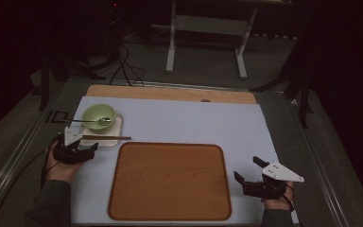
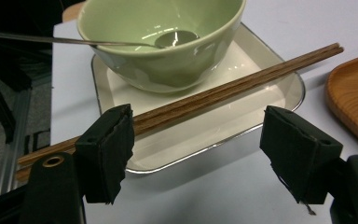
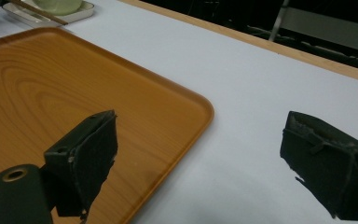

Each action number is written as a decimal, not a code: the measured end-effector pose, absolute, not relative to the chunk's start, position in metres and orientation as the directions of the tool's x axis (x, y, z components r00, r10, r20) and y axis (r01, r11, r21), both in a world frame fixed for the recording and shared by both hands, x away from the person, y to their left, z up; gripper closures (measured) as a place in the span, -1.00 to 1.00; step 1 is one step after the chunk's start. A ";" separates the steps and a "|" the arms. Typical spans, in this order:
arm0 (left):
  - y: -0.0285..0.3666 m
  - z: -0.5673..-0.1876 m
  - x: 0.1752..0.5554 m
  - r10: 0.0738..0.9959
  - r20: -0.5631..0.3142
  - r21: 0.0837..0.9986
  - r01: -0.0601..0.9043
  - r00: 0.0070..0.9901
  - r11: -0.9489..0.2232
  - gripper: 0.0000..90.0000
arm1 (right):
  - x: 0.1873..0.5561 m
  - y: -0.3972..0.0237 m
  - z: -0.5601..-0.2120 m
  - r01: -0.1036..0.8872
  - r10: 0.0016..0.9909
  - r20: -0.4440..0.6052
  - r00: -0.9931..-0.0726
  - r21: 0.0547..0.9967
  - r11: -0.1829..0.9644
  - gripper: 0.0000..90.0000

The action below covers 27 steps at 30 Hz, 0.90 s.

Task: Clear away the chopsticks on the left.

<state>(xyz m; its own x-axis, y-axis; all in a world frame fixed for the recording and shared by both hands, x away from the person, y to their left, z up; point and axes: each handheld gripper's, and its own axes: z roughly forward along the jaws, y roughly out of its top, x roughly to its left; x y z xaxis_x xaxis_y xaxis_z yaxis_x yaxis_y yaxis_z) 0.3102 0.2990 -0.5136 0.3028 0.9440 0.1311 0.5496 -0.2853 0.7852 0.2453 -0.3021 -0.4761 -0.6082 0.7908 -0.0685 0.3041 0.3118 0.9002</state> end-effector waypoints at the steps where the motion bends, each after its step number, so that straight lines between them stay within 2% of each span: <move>1: 0.300 -0.516 0.314 0.944 0.128 0.780 0.557 0.303 -0.285 -0.42 | 0.245 -0.302 -0.476 0.304 0.791 -0.068 -0.608 0.900 0.311 -0.76; 8: 0.305 -0.522 0.324 0.955 0.099 0.763 0.595 0.279 -0.252 -0.45 | 0.247 -0.296 -0.478 0.307 0.774 -0.077 -0.628 0.890 0.337 -0.76; 14: 0.301 -0.513 0.334 0.948 0.108 0.760 0.589 0.300 -0.274 -0.46 | 0.246 -0.298 -0.478 0.310 0.779 -0.070 -0.623 0.893 0.327 -0.76; 27: 0.300 -0.521 0.345 0.946 0.091 0.731 0.624 0.311 -0.276 -0.45 | 0.246 -0.300 -0.478 0.313 0.777 -0.066 -0.626 0.891 0.328 -0.76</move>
